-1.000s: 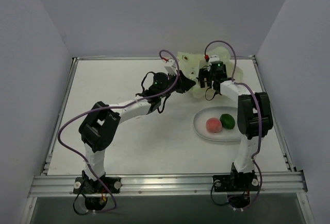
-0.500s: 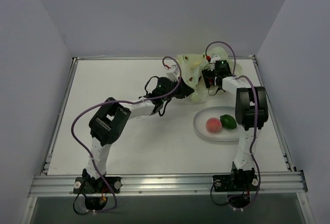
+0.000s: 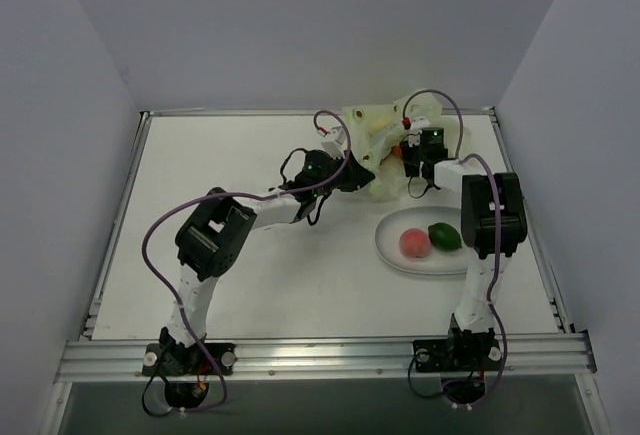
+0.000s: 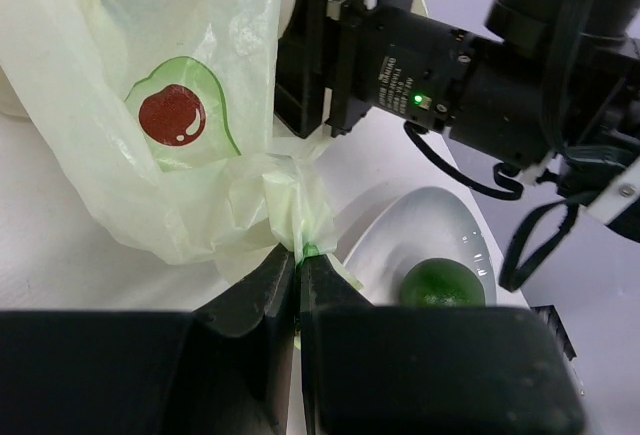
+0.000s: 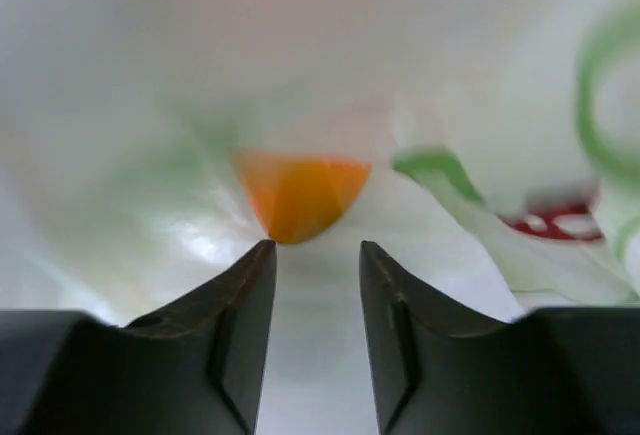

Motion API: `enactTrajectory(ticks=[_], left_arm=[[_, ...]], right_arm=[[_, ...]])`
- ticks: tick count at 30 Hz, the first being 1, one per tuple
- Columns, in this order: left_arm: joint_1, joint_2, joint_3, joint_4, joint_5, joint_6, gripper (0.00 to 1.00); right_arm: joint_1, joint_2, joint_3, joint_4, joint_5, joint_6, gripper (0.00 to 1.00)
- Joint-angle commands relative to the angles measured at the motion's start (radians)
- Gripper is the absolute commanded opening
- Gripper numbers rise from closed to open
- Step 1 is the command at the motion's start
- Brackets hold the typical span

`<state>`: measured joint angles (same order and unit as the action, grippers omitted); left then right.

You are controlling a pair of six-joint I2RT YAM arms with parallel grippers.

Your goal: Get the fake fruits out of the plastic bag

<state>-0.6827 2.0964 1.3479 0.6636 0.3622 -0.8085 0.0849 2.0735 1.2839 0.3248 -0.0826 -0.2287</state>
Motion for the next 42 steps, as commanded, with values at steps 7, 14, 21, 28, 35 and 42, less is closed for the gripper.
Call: enactTrajectory(ticks=[7, 14, 21, 28, 35, 42], left_arm=[[0.012, -0.067, 0.008, 0.056, -0.008, -0.001, 0.02], [0.015, -0.110, -0.012, 0.033, -0.017, 0.020, 0.02], [0.021, -0.102, 0.011, 0.007, -0.006, 0.037, 0.03], [0.045, -0.076, 0.014, 0.014, 0.009, 0.026, 0.02], [0.051, -0.044, 0.039, 0.011, 0.012, 0.022, 0.03], [0.051, -0.044, 0.042, 0.005, 0.007, 0.019, 0.02]], right_arm=[[0.039, -0.214, -0.113, 0.146, 0.032, 0.106, 0.40], [-0.003, -0.115, 0.015, 0.071, 0.015, 0.039, 0.90], [-0.008, 0.034, 0.170, -0.029, -0.169, 0.018, 0.89], [0.012, 0.094, 0.210, 0.023, -0.157, 0.023, 0.82], [0.049, 0.089, 0.138, 0.161, -0.093, 0.031, 0.53], [0.067, -0.042, 0.034, 0.198, -0.009, 0.092, 0.36]])
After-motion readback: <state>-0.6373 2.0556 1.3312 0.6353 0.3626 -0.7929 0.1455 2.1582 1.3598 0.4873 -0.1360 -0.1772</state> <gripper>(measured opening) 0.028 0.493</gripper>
